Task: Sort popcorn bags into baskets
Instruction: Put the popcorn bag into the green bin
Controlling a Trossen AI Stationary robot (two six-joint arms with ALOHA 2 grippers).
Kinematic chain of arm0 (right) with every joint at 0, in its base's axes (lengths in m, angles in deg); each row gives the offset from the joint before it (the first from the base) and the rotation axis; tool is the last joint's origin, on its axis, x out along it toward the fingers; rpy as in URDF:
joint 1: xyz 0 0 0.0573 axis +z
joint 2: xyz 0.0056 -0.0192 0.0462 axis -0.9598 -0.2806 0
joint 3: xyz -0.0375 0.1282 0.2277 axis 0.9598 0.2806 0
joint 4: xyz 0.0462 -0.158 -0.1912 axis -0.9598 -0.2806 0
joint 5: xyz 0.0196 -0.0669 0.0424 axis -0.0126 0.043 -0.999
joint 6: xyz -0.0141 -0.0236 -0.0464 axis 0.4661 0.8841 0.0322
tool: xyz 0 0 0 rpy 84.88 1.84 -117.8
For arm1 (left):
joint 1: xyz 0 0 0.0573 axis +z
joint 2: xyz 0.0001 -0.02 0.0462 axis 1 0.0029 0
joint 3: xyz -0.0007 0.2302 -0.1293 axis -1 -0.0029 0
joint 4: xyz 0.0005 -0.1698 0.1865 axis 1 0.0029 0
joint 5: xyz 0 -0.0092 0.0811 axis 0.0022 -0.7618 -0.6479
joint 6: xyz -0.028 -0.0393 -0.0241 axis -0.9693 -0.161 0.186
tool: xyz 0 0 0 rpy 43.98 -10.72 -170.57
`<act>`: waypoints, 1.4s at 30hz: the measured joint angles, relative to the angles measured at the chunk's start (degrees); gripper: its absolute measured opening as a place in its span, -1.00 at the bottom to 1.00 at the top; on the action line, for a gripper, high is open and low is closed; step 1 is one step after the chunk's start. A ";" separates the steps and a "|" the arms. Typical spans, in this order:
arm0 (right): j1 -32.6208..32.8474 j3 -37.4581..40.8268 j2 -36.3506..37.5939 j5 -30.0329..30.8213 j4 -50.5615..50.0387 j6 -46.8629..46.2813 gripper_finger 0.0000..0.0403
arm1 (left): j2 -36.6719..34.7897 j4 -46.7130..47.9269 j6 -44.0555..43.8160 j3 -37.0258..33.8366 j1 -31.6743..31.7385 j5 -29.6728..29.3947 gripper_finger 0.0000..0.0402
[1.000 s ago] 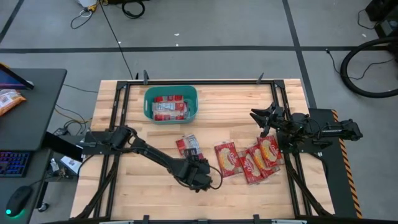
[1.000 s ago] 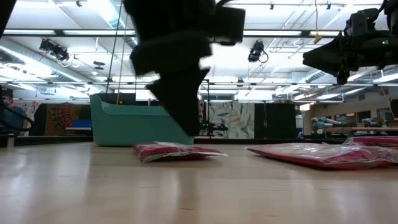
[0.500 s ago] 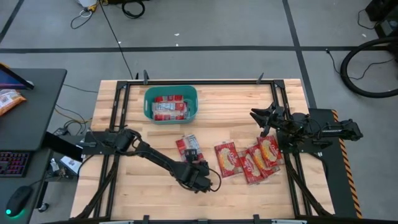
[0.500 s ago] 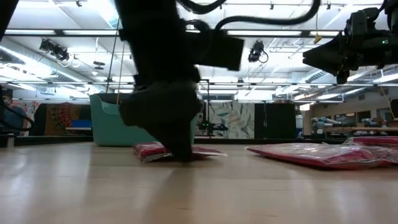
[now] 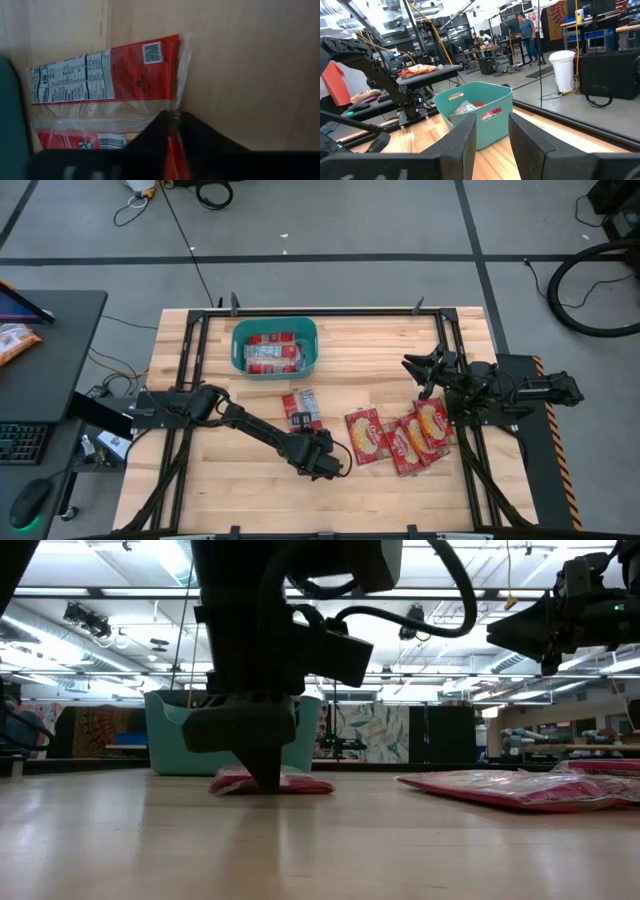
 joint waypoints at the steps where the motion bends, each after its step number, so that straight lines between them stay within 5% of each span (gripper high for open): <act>1: 0.01 0.00 0.00 0.00 0.05 0.00 -0.41 | 0.01 0.25 -0.04 -0.01 0.15 -0.02 -0.83; 9: 0.01 0.00 0.00 0.00 0.04 0.01 -0.41 | -1.07 3.64 -1.25 0.80 0.59 -0.03 -0.97; 23: 0.01 0.00 0.00 -0.02 0.04 0.01 -0.41 | -13.03 31.24 -17.90 8.70 0.54 -9.88 -0.99; 33: 0.01 0.00 0.00 -0.02 0.11 0.01 -0.41 | -25.81 31.11 -24.00 7.86 3.98 -15.87 -1.00; 42: -0.01 0.00 0.01 0.00 0.07 0.01 -0.41 | -33.36 31.12 -23.90 7.86 15.08 -20.33 -1.00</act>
